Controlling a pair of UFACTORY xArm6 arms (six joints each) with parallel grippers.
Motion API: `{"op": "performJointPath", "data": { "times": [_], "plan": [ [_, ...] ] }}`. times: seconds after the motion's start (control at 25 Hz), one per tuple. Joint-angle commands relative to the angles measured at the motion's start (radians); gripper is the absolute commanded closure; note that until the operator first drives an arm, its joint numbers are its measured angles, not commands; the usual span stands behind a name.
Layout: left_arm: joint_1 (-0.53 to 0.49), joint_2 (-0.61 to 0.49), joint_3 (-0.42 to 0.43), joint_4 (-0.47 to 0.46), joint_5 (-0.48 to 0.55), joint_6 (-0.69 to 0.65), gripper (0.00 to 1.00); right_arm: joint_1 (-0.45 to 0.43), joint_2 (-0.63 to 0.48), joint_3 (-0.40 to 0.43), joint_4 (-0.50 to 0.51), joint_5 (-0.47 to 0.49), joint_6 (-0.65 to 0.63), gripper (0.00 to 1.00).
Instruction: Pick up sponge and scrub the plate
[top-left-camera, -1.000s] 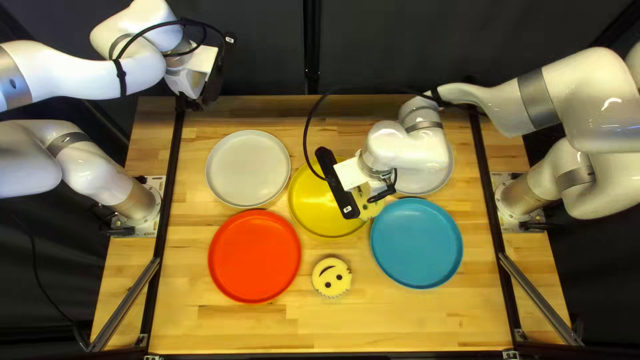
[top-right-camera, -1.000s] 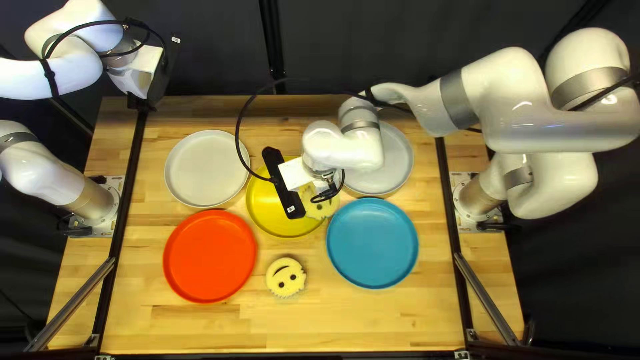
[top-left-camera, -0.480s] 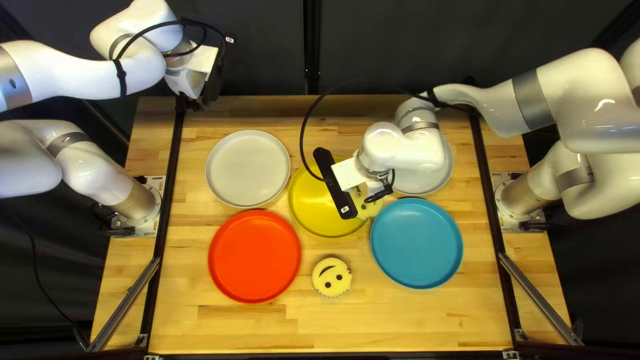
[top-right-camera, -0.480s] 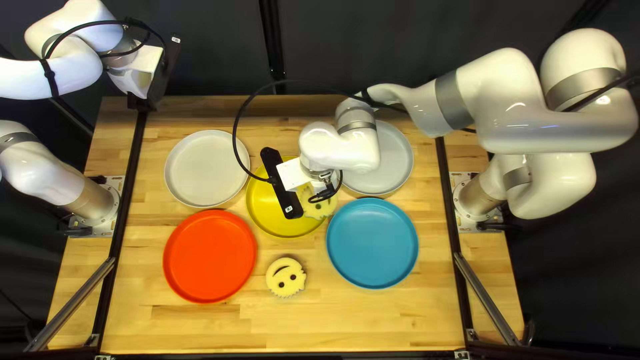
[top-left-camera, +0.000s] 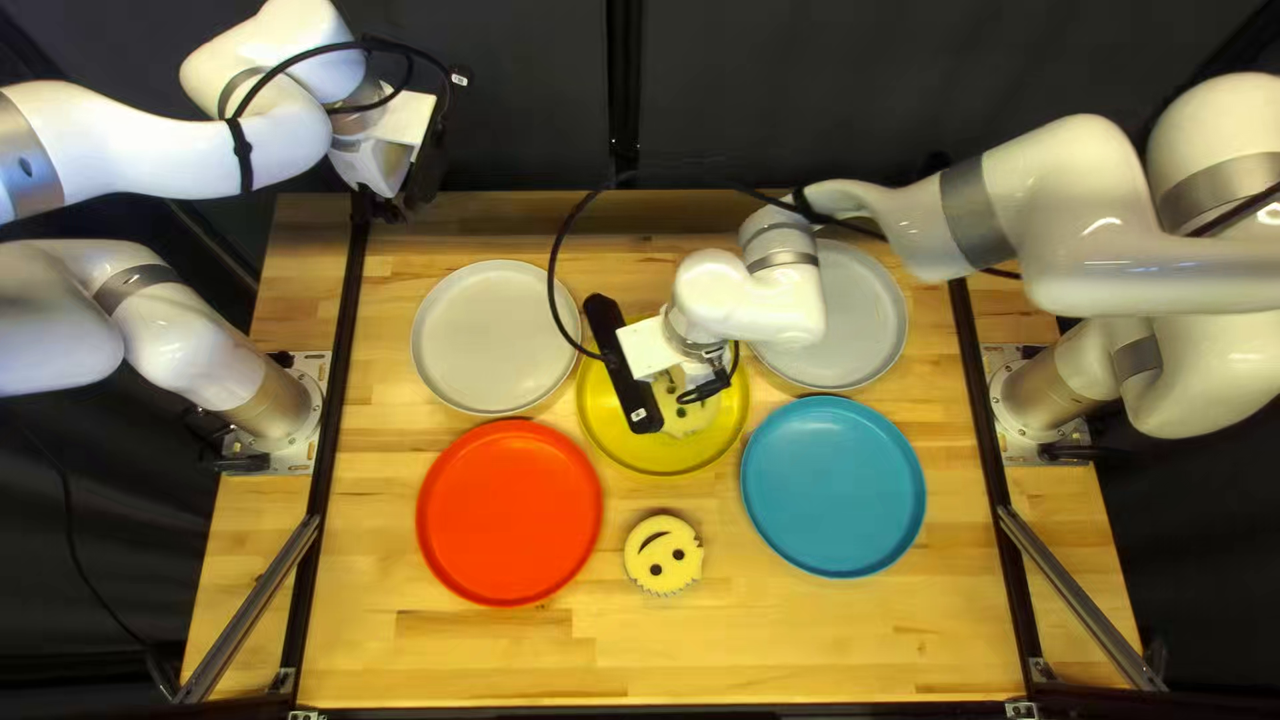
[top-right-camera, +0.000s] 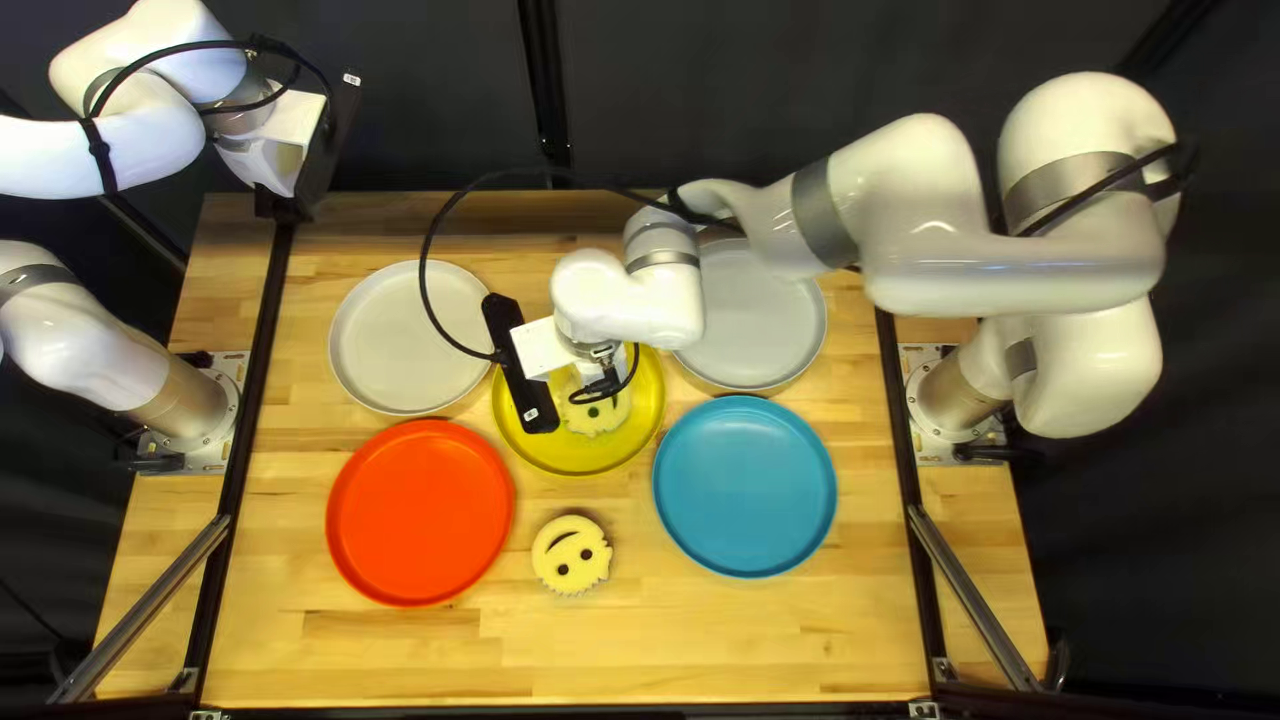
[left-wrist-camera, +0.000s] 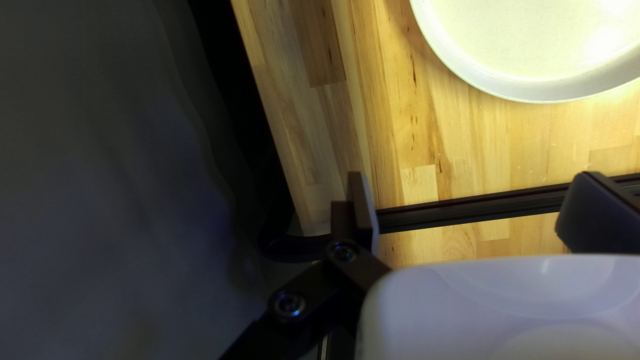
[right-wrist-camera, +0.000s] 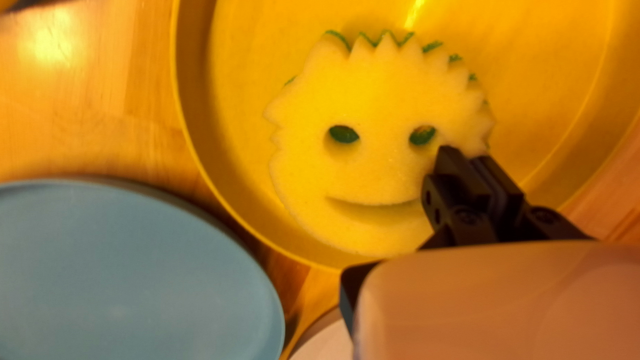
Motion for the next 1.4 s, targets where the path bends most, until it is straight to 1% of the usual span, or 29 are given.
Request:
{"op": "performJointPath", "data": {
  "times": [0.04,0.12,0.24,0.36,0.52,0.8,0.96,1.12,1.4],
  "plan": [
    [0.0,0.0,0.0,0.0,0.0,0.0,0.0,-0.015,0.042,-0.057,0.01,0.023,0.015,1.0],
    [0.0,0.0,0.0,0.0,0.0,0.0,0.0,-0.026,0.055,-0.08,0.016,0.043,0.015,1.0],
    [0.0,0.0,0.0,0.0,0.0,0.0,0.0,-0.065,0.081,-0.116,0.03,0.071,-0.004,1.0],
    [0.0,0.0,0.0,0.0,0.0,0.0,0.0,-0.093,0.096,-0.138,0.047,0.086,-0.022,1.0],
    [0.0,0.0,0.0,0.0,0.0,0.0,0.0,-0.086,0.099,-0.144,0.05,0.09,-0.009,1.0],
    [0.0,0.0,0.0,0.0,0.0,0.0,0.0,-0.03,0.085,-0.128,0.035,0.083,0.04,1.0],
    [0.0,0.0,0.0,0.0,0.0,0.0,0.0,-0.001,0.091,-0.14,0.021,0.085,0.064,1.0],
    [0.0,0.0,0.0,0.0,0.0,0.0,0.0,-0.019,0.108,-0.157,0.023,0.082,0.046,1.0],
    [0.0,0.0,0.0,0.0,0.0,0.0,0.0,-0.073,0.162,-0.218,0.04,0.095,0.006,1.0]
  ]
}}
